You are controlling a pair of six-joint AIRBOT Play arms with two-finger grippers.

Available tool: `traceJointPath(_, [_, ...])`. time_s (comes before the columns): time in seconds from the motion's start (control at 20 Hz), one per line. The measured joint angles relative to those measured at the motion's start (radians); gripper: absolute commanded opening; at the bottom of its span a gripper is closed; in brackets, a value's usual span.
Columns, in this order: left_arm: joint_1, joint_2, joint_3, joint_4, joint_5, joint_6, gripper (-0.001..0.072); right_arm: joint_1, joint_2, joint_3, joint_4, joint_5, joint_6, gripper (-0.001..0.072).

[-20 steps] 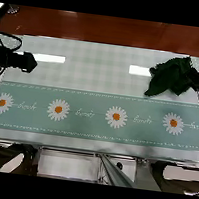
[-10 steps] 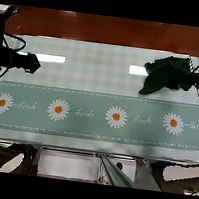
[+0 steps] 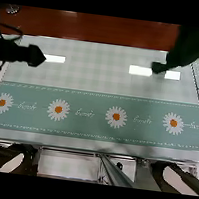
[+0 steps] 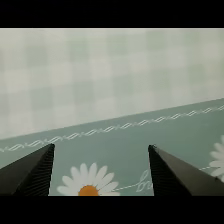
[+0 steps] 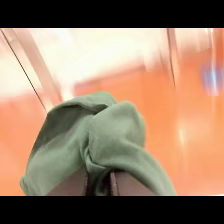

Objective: Fold the shirts.

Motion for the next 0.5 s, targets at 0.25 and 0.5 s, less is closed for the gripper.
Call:
traceJointPath(0.25, [0.000,0.040,0.249,-0.147,0.000,0.000,0.0708,0.000,0.219,0.069,0.122,0.130,-0.026,0.0039])
traceJointPath(0.5, [0.000,0.124,0.400,-0.196,-0.006,0.000,0.0568,0.011,0.247,0.033,0.338,0.436,-0.031,0.0039])
